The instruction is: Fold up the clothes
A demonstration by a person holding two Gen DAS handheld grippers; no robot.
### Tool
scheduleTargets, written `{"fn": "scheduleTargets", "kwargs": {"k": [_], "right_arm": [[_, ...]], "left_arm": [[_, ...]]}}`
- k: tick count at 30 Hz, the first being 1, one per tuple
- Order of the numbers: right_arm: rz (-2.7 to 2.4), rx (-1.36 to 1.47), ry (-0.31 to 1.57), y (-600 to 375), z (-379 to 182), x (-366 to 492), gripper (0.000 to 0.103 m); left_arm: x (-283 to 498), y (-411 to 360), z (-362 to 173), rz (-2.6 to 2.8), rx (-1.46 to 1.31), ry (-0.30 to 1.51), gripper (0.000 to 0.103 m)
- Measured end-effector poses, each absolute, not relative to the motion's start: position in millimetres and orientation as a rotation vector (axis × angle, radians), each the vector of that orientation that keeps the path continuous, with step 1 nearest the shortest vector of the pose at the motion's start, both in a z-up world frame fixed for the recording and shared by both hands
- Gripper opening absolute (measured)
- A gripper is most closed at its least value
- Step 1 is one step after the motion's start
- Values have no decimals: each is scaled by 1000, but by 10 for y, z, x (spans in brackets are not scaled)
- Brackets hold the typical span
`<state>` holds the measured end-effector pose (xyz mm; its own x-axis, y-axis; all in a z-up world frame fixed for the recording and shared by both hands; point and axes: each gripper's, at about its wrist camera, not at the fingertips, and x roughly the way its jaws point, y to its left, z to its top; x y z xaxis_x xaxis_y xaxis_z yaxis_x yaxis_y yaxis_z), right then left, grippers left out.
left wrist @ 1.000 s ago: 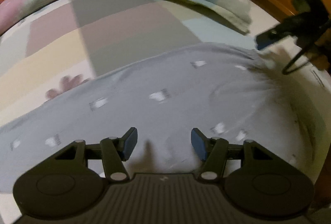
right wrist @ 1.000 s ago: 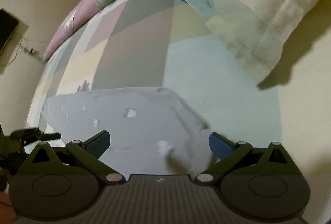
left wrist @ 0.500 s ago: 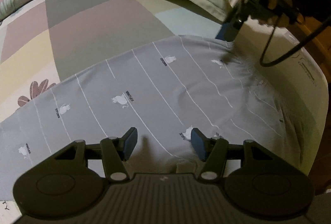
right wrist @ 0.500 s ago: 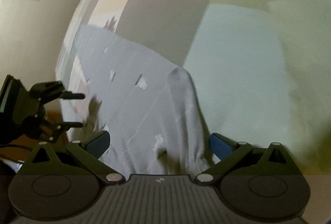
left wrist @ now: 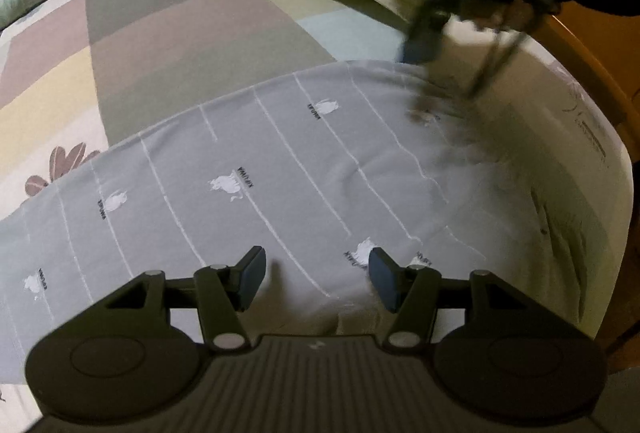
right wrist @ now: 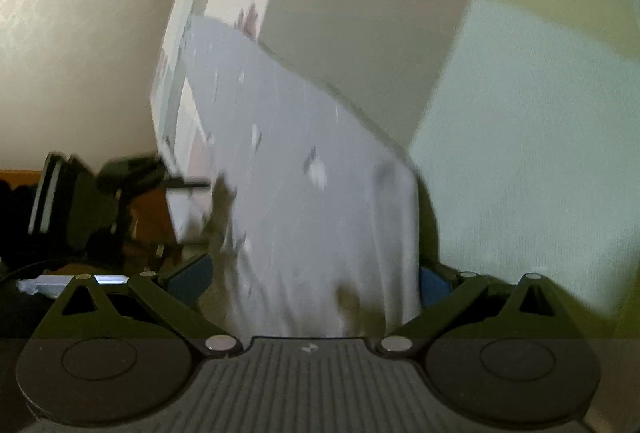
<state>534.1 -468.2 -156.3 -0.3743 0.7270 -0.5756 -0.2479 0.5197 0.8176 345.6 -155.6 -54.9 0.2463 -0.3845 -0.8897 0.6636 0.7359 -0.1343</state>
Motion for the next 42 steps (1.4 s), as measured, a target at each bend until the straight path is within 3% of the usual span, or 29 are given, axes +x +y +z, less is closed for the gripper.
{"fn": "scheduleTargets", "kwargs": {"k": [11, 13, 14, 15, 16, 17, 18, 19, 26, 33, 36, 42], "right_arm": [[1172, 417, 1583, -4359, -1555, 5435, 103], [1170, 409, 1580, -4428, -1544, 5399, 95], [1156, 407, 1580, -4483, -1543, 5383, 83], [1137, 375, 1572, -4528, -1531, 5375, 64], [1116, 332, 1565, -4562, -1524, 5381, 54], [1092, 294, 1563, -4562, -1521, 5386, 37], [1068, 256, 1561, -4562, -1519, 5390, 14], [1046, 217, 1557, -4560, -1516, 5393, 1], [1036, -74, 1430, -4314, -1250, 5141, 2], [1033, -94, 1389, -4351, -1234, 5098, 2], [1032, -88, 1369, -4389, -1239, 5058, 2], [1022, -58, 1336, -4417, -1231, 5010, 2]], "left_arm": [[3554, -1531, -501, -752, 261, 1104, 58], [3614, -1514, -469, -765, 272, 1096, 58], [3649, -1509, -455, -768, 285, 1086, 58], [3689, -1509, -442, -771, 302, 1074, 58], [3734, -1514, -433, -775, 318, 1063, 58], [3779, -1520, -423, -779, 333, 1052, 58], [3825, -1527, -413, -784, 346, 1042, 58], [3871, -1539, -404, -792, 356, 1033, 58], [4265, -1662, -423, -877, 547, 1024, 53], [4917, -1888, -517, -1069, 766, 1060, 52], [5227, -1997, -648, -1160, 749, 1190, 39], [5552, -2148, -899, -1226, 735, 1348, 33]]}}
